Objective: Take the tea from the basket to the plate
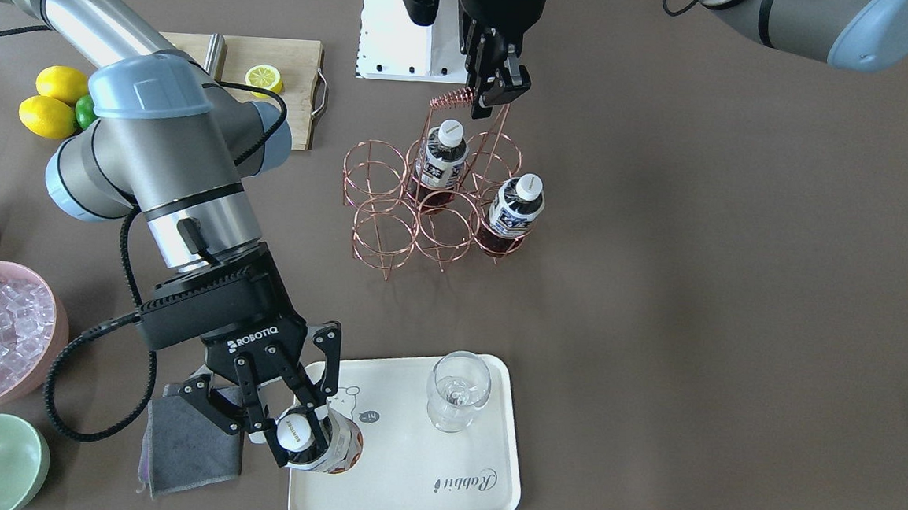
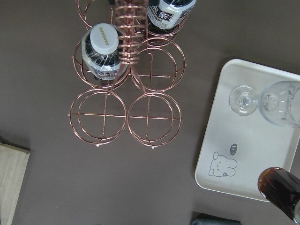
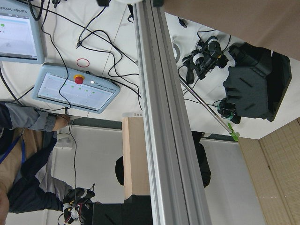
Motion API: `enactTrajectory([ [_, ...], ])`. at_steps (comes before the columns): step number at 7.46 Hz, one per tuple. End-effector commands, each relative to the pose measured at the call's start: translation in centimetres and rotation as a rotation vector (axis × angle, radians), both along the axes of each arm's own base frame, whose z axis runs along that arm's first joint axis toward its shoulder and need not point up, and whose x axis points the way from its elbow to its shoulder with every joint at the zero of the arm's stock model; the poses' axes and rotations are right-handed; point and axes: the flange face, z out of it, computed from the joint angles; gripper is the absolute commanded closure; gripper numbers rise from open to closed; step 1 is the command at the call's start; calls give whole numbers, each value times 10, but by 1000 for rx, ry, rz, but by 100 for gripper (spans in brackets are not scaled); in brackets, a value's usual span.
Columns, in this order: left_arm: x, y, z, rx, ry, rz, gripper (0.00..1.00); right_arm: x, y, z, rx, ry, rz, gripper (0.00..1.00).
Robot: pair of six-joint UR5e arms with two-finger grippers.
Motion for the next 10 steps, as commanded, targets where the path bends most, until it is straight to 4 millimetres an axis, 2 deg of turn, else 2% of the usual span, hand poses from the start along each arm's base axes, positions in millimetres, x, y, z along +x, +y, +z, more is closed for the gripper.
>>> enactTrajectory([
  [1,-59,-39,7,16,-4,8,100,-31,12,15,-15,24,10,100],
  [3,-111,-75,42,44,-25,15,100,-55,25,25,-18,41,25,100],
  [5,-157,-102,94,37,-69,6,100,-63,23,43,-13,42,36,100],
  [6,-180,-113,120,30,-93,-6,100,-66,23,45,-15,46,35,100],
  [8,-224,-123,170,18,-132,-20,100,-78,27,49,-17,62,58,100],
  [10,-261,-124,215,17,-167,-10,100,-85,32,51,-13,61,58,100],
])
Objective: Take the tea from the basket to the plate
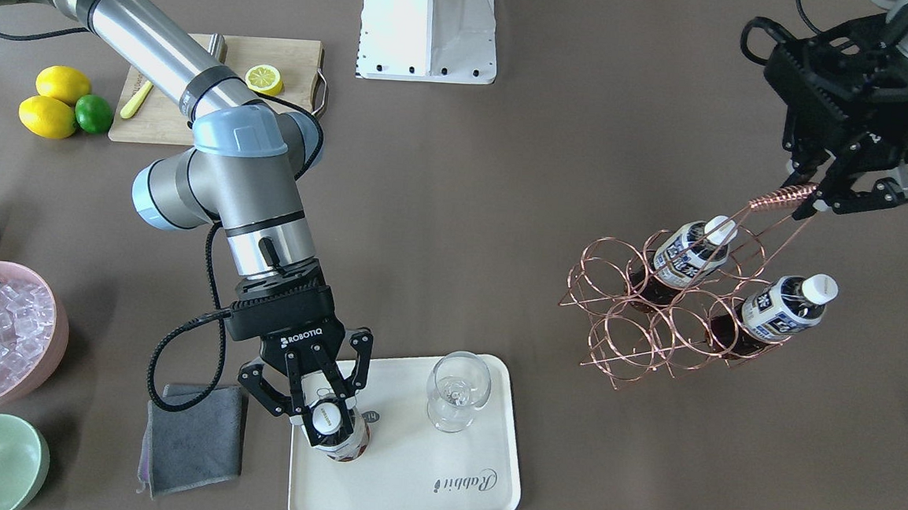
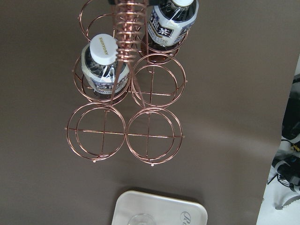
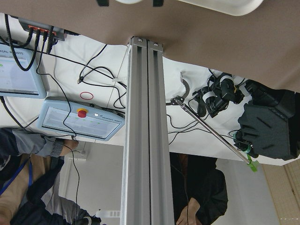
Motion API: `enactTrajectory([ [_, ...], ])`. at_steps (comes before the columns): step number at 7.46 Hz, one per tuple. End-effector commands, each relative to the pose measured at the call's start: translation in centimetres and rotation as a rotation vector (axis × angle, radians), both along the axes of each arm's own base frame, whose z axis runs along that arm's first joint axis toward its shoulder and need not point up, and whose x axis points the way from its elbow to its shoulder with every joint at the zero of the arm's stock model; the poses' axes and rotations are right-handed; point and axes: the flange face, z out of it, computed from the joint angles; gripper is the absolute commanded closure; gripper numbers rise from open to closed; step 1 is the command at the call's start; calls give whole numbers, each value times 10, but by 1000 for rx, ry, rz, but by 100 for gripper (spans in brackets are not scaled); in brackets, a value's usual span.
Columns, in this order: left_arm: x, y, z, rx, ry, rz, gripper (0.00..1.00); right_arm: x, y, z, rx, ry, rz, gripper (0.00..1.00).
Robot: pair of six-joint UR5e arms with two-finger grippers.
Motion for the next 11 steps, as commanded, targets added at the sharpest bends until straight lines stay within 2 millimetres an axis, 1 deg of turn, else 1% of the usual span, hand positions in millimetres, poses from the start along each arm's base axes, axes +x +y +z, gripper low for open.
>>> enactTrajectory([
  [1,-59,-4,58,10,-50,16,100,-7,5,1,5,-1,2,100],
  [2,-77,-5,74,11,-66,17,100,-7,4,-3,8,-4,12,1],
  [3,-92,-3,98,-2,-82,26,100,-9,6,-1,8,-2,13,0],
  [4,-106,-2,118,-11,-96,35,100,-9,6,0,7,-1,15,0],
  [5,-120,-8,132,-5,-103,40,100,-9,6,-1,8,-2,16,0],
  [7,-138,-39,172,25,-133,94,100,-1,10,-15,32,-22,9,0],
  [8,-144,-50,187,40,-138,102,100,8,14,-29,52,-32,6,0],
  [9,-144,-57,197,64,-141,127,100,20,23,-38,53,-32,-3,0],
  [10,-143,-65,208,96,-142,142,100,54,38,-48,25,-15,-61,0],
  [11,-144,-69,217,101,-144,149,100,90,61,-42,7,-7,-71,0],
])
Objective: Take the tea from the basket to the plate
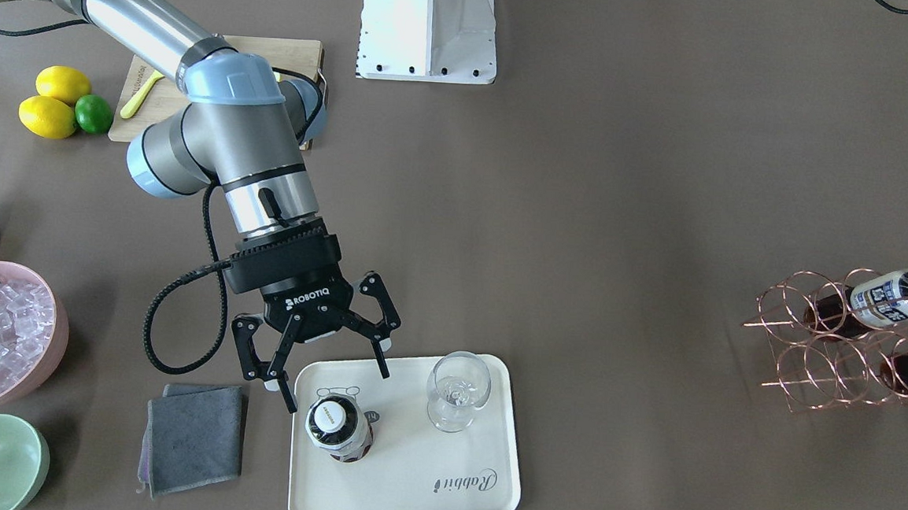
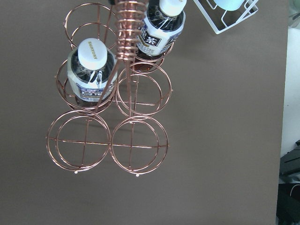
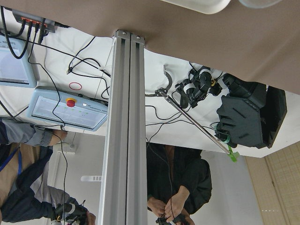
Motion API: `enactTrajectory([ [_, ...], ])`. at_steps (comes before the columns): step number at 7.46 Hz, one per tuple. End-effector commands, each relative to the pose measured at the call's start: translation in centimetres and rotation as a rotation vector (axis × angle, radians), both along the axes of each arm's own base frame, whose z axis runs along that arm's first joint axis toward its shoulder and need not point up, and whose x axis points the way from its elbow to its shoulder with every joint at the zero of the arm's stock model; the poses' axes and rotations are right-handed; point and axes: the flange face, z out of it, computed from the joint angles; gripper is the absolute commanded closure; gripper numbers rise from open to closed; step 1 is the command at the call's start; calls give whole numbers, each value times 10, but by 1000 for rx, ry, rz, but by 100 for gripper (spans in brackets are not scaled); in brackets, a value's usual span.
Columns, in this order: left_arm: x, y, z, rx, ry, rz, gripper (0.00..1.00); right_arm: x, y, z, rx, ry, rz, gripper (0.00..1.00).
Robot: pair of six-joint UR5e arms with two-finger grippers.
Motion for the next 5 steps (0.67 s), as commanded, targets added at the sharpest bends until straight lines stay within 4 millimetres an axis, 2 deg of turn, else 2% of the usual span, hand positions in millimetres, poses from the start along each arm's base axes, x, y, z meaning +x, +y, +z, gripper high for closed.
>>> enactTrajectory([
  [1,0,-13,24,51,-1,30,100,88,57,16,-46,27,-36,0],
  [2,0,-10,24,56,-1,29,100,116,91,35,-106,72,-68,0],
  [3,3,-6,31,47,-1,33,100,147,115,48,-156,115,-63,0],
  [4,6,-5,32,49,0,36,100,171,125,62,-212,155,-41,0],
  [5,8,-4,36,49,0,38,100,205,121,66,-321,215,-26,0],
])
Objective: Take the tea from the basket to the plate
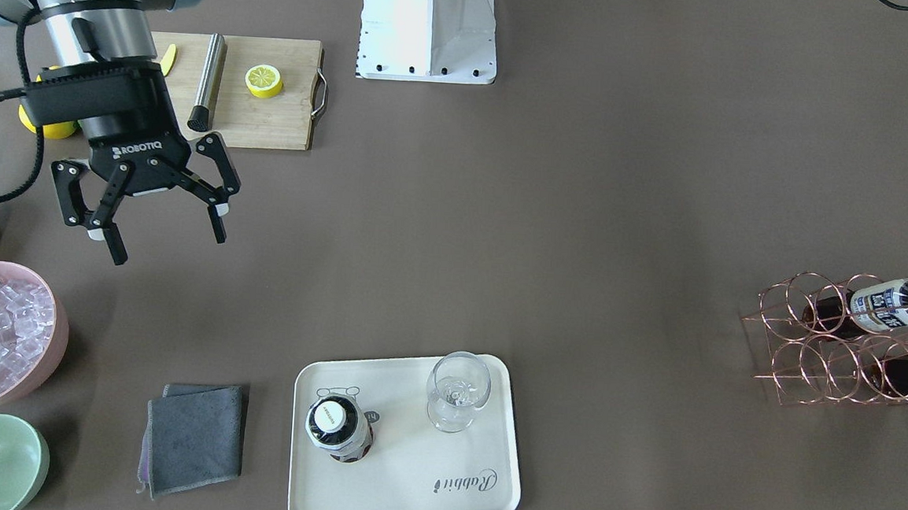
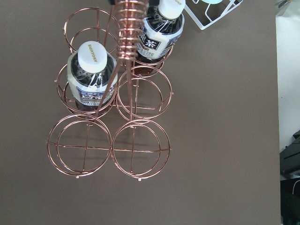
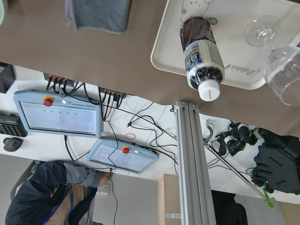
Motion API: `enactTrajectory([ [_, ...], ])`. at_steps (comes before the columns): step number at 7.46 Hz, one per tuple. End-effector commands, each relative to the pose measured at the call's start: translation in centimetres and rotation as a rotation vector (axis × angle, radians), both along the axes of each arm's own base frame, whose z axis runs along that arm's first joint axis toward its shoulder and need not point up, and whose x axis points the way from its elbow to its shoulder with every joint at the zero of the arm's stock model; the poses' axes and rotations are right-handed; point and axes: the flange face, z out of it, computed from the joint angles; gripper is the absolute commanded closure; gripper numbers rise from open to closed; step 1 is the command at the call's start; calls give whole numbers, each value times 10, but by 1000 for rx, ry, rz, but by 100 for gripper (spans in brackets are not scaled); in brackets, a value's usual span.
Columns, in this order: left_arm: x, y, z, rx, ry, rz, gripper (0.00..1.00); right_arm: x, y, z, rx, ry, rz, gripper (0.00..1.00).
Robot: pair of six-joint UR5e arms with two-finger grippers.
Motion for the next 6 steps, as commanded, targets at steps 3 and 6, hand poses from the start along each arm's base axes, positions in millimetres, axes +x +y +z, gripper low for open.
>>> enactTrajectory([
  [3,9,3,7,-2,1,8,100,177,-20,74,-351,286,-57,0],
  [6,10,4,7,-13,3,4,1,286,6,195,-525,397,-272,0],
])
